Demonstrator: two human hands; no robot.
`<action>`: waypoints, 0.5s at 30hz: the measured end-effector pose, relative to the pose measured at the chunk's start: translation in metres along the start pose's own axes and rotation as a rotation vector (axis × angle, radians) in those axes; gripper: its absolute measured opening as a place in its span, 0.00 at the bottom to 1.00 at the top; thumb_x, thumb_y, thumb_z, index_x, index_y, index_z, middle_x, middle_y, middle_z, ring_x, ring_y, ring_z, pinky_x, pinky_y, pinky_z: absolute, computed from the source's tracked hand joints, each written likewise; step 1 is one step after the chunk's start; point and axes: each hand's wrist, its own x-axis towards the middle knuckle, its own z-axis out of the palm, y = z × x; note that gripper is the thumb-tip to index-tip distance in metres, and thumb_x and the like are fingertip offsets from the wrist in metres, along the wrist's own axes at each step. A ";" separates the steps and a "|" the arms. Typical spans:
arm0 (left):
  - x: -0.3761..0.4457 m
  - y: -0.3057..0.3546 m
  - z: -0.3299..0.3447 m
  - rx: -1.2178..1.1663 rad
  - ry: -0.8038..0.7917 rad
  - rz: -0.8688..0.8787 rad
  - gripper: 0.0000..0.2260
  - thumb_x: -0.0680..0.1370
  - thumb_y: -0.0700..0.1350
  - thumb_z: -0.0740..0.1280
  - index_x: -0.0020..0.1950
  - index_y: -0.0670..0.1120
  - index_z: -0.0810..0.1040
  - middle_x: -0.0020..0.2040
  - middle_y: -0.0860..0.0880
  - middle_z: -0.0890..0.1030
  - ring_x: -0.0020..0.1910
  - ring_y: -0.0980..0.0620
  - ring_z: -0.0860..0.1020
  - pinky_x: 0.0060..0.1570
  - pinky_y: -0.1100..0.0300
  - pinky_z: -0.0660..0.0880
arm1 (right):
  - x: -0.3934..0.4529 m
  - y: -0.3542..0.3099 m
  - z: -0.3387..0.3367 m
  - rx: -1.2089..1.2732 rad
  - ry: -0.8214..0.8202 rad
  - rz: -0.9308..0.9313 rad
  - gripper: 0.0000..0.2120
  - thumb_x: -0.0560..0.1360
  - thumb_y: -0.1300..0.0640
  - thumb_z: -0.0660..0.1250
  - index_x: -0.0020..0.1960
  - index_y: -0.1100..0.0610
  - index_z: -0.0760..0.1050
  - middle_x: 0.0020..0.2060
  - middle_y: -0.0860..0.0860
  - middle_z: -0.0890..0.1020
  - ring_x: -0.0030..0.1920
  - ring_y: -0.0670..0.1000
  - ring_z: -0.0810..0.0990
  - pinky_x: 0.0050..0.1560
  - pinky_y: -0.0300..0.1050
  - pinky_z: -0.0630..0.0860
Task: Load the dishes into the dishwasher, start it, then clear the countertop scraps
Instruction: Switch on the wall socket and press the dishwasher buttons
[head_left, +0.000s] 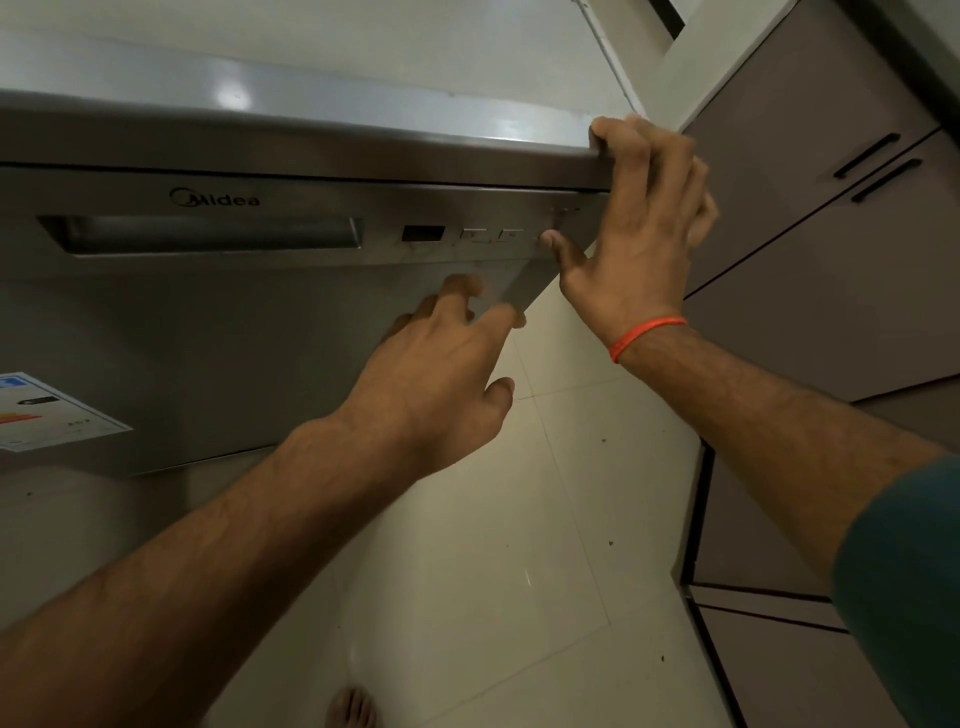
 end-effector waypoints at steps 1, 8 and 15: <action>-0.002 0.001 0.000 -0.003 -0.012 -0.001 0.27 0.81 0.54 0.67 0.78 0.56 0.62 0.80 0.48 0.57 0.69 0.46 0.73 0.66 0.53 0.74 | -0.002 -0.001 0.001 -0.001 -0.001 0.000 0.41 0.65 0.47 0.78 0.71 0.43 0.59 0.69 0.52 0.68 0.69 0.54 0.67 0.68 0.61 0.66; -0.022 -0.009 0.002 -0.029 -0.051 -0.027 0.29 0.82 0.54 0.66 0.80 0.56 0.58 0.79 0.48 0.60 0.64 0.47 0.75 0.62 0.54 0.75 | -0.004 0.001 0.000 -0.053 -0.040 -0.039 0.43 0.68 0.44 0.75 0.74 0.45 0.53 0.73 0.54 0.66 0.73 0.57 0.64 0.70 0.61 0.64; -0.049 -0.018 0.003 -0.033 -0.095 -0.062 0.29 0.82 0.55 0.65 0.80 0.57 0.57 0.79 0.49 0.59 0.66 0.48 0.75 0.64 0.53 0.75 | -0.008 -0.005 -0.004 -0.098 -0.103 -0.037 0.51 0.64 0.45 0.78 0.78 0.49 0.51 0.77 0.55 0.61 0.77 0.58 0.58 0.71 0.65 0.62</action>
